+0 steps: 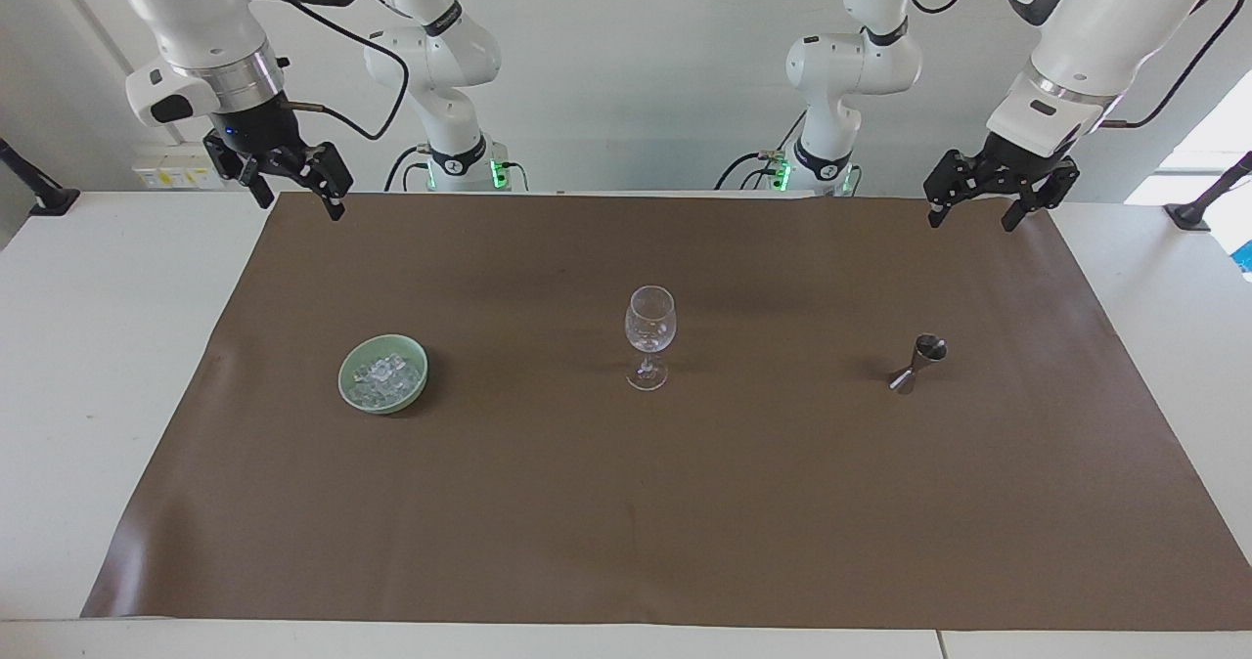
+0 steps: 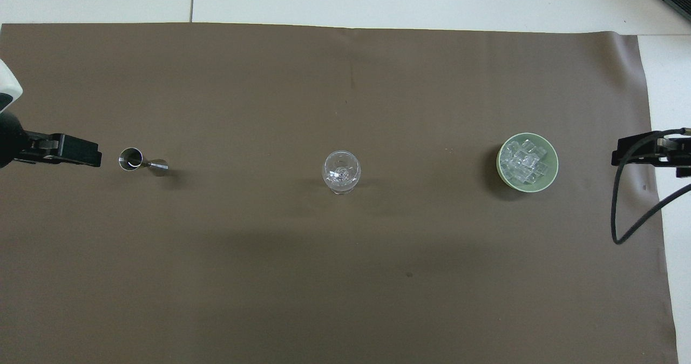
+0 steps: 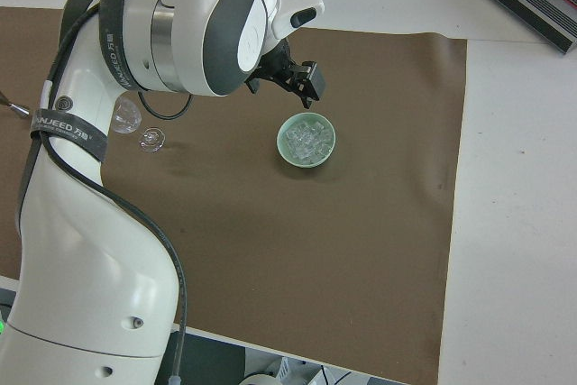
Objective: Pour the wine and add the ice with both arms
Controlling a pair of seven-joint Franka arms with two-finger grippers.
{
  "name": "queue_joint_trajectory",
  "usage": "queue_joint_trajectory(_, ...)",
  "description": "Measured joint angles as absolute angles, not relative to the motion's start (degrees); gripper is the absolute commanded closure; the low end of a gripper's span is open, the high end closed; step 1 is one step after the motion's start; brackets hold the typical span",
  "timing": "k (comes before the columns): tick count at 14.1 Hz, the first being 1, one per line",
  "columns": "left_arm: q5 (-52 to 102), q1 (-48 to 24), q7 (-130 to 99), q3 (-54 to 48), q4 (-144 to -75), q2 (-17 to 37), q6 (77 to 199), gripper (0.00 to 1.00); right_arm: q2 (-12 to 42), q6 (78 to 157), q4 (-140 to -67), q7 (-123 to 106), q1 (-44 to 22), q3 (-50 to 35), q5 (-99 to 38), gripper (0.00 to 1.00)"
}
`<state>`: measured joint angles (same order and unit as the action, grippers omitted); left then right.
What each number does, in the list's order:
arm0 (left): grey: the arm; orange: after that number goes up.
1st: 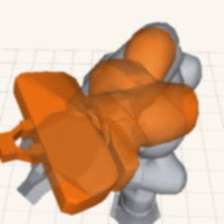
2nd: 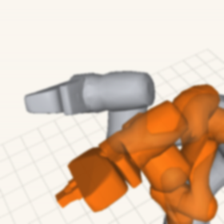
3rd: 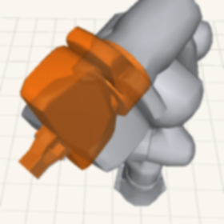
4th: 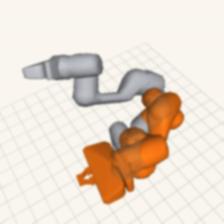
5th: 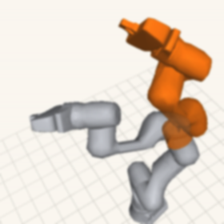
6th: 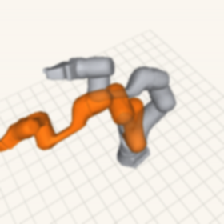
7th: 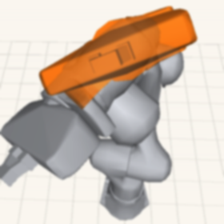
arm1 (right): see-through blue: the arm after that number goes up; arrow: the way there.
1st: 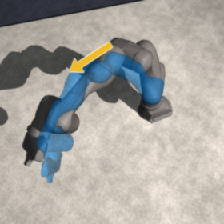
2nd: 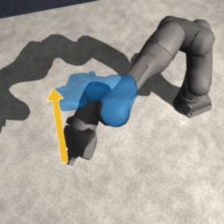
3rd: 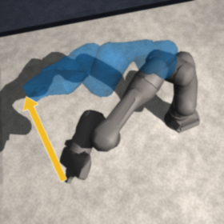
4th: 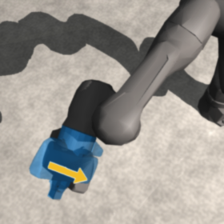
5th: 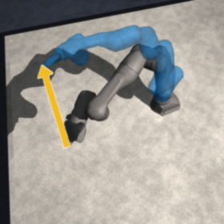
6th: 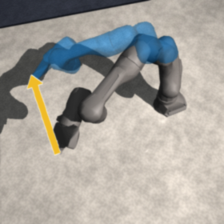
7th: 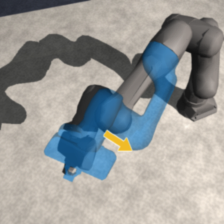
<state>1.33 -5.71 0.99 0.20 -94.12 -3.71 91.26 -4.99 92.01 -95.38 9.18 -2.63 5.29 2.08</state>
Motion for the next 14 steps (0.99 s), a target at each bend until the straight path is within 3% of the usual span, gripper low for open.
queue_joint_trajectory(14, 1.33, -6.27, 1.04, -0.62, -95.69, -4.36, 91.55, 0.00, -4.99, 92.01, -95.38, 9.18, -2.63, 5.29, 2.08, 0.00)
